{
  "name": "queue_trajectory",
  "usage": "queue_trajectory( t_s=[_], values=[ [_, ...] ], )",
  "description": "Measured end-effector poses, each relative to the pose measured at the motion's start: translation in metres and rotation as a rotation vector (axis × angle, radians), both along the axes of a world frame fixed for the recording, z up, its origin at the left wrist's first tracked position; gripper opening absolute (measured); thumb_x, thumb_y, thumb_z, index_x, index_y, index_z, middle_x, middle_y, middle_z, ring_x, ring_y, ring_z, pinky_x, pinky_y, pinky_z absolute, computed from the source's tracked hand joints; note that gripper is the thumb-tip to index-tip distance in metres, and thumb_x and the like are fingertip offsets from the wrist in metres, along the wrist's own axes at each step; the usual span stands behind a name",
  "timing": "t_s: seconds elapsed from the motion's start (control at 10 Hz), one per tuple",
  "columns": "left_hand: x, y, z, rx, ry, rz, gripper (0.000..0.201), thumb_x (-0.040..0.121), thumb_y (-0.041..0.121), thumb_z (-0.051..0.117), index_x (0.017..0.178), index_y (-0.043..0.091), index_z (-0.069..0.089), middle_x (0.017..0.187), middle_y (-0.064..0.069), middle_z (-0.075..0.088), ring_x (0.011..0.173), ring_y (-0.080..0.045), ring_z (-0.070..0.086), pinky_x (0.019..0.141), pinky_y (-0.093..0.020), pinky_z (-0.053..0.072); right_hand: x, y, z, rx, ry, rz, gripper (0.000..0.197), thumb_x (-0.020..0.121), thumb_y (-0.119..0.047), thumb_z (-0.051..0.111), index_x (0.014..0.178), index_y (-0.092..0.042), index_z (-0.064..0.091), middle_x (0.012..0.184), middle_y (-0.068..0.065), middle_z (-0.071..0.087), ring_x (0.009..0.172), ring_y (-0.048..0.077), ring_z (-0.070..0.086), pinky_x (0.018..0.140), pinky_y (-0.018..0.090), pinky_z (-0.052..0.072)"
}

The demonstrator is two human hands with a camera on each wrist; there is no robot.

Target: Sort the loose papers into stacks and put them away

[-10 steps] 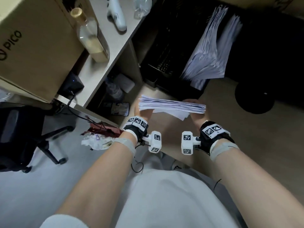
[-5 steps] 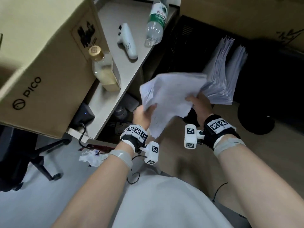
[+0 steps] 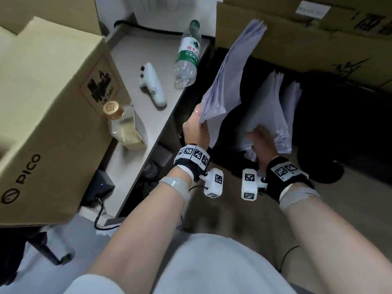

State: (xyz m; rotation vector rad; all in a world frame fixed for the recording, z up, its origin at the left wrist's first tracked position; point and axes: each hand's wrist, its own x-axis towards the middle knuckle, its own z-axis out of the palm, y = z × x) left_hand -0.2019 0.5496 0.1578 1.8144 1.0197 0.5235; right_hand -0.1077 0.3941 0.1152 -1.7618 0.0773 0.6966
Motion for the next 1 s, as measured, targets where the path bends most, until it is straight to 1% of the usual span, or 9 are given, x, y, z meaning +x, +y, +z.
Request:
queue_trajectory(
  t_s=[0.1, 0.2, 0.3, 0.4, 0.5, 0.7, 0.8, 0.9, 1.0],
  values=[
    [0.024, -0.008, 0.001, -0.010, 0.009, -0.041, 0.031, 0.101, 0.012, 0.036, 0.117, 0.005, 0.061, 0.089, -0.004, 0.054, 0.086, -0.028, 0.055, 0.071, -0.022, 0.034, 0.007, -0.005, -0.006, -0.014, 0.000, -0.003, 0.067, 0.093, -0.027, 0.065, 0.150, -0.013, 0.034, 0.130, 0.002, 0.045, 0.115, 0.017, 0.045, 0.090, 0.035, 0.038],
    [0.058, -0.008, -0.021, -0.202, 0.024, -0.031, 0.028, 0.103, 0.024, 0.043, 0.121, 0.008, 0.057, 0.107, -0.009, 0.061, 0.095, -0.022, 0.060, 0.077, -0.018, 0.045, 0.010, -0.007, -0.003, -0.017, 0.002, -0.006, 0.064, 0.094, -0.023, 0.065, 0.150, -0.014, 0.034, 0.129, -0.002, 0.043, 0.118, 0.016, 0.046, 0.091, 0.032, 0.039],
    [0.074, -0.013, -0.051, -0.258, -0.025, -0.121, 0.073, 0.095, 0.024, 0.062, 0.156, 0.021, 0.023, 0.151, -0.014, 0.040, 0.136, -0.026, 0.044, 0.111, -0.033, 0.037, 0.012, -0.008, -0.003, 0.040, 0.036, -0.012, 0.054, 0.088, -0.016, 0.067, 0.139, -0.017, 0.047, 0.145, 0.006, 0.044, 0.134, 0.024, 0.045, 0.086, 0.025, 0.042],
    [0.071, -0.022, -0.044, -0.308, 0.048, -0.058, 0.091, 0.091, 0.023, 0.069, 0.158, 0.019, 0.008, 0.155, -0.015, 0.035, 0.139, -0.029, 0.041, 0.113, -0.039, 0.036, 0.011, -0.008, -0.003, 0.063, 0.029, -0.040, 0.061, 0.090, -0.006, 0.065, 0.146, -0.009, 0.040, 0.155, 0.011, 0.037, 0.137, 0.020, 0.041, 0.087, 0.021, 0.043],
    [0.065, -0.022, -0.044, -0.244, 0.086, -0.064, 0.077, 0.096, 0.024, 0.061, 0.157, 0.015, 0.015, 0.155, -0.014, 0.036, 0.137, -0.031, 0.043, 0.109, -0.040, 0.038, 0.008, -0.008, -0.003, 0.078, 0.025, -0.047, 0.069, 0.092, -0.005, 0.064, 0.151, -0.009, 0.031, 0.155, 0.010, 0.037, 0.139, 0.020, 0.040, 0.096, 0.025, 0.039],
    [0.050, -0.031, -0.032, -0.210, 0.081, 0.007, 0.067, 0.094, 0.024, 0.056, 0.153, 0.012, 0.026, 0.152, -0.016, 0.037, 0.133, -0.033, 0.045, 0.099, -0.036, 0.038, -0.002, -0.017, 0.010, 0.115, 0.014, 0.017, 0.069, 0.091, -0.017, 0.068, 0.152, -0.018, 0.034, 0.155, 0.002, 0.038, 0.138, 0.014, 0.040, 0.100, 0.029, 0.036],
    [0.035, -0.044, -0.025, -0.217, 0.052, 0.049, 0.071, 0.091, 0.018, 0.062, 0.153, 0.011, 0.028, 0.151, -0.015, 0.036, 0.135, -0.030, 0.043, 0.102, -0.034, 0.039, -0.012, -0.026, 0.024, 0.131, -0.018, 0.027, 0.060, 0.087, -0.022, 0.072, 0.142, -0.019, 0.049, 0.142, -0.001, 0.052, 0.129, 0.012, 0.049, 0.101, 0.029, 0.041],
    [0.021, -0.058, -0.020, -0.247, 0.033, 0.107, 0.064, 0.090, 0.019, 0.063, 0.148, 0.011, 0.035, 0.147, -0.012, 0.041, 0.130, -0.027, 0.048, 0.100, -0.029, 0.040, -0.023, -0.042, 0.041, 0.170, -0.068, 0.073, 0.019, 0.090, -0.023, 0.068, 0.108, -0.029, 0.067, 0.106, -0.006, 0.068, 0.101, 0.010, 0.062, 0.091, 0.030, 0.047],
    [0.013, -0.072, -0.025, -0.352, 0.011, 0.103, 0.045, 0.088, 0.018, 0.061, 0.130, 0.003, 0.054, 0.118, -0.013, 0.065, 0.107, -0.030, 0.062, 0.082, -0.027, 0.044, -0.029, -0.063, 0.050, 0.209, -0.107, 0.126, 0.015, 0.088, -0.025, 0.068, 0.102, -0.031, 0.071, 0.106, -0.001, 0.073, 0.099, 0.014, 0.066, 0.082, 0.029, 0.049]
  ],
)
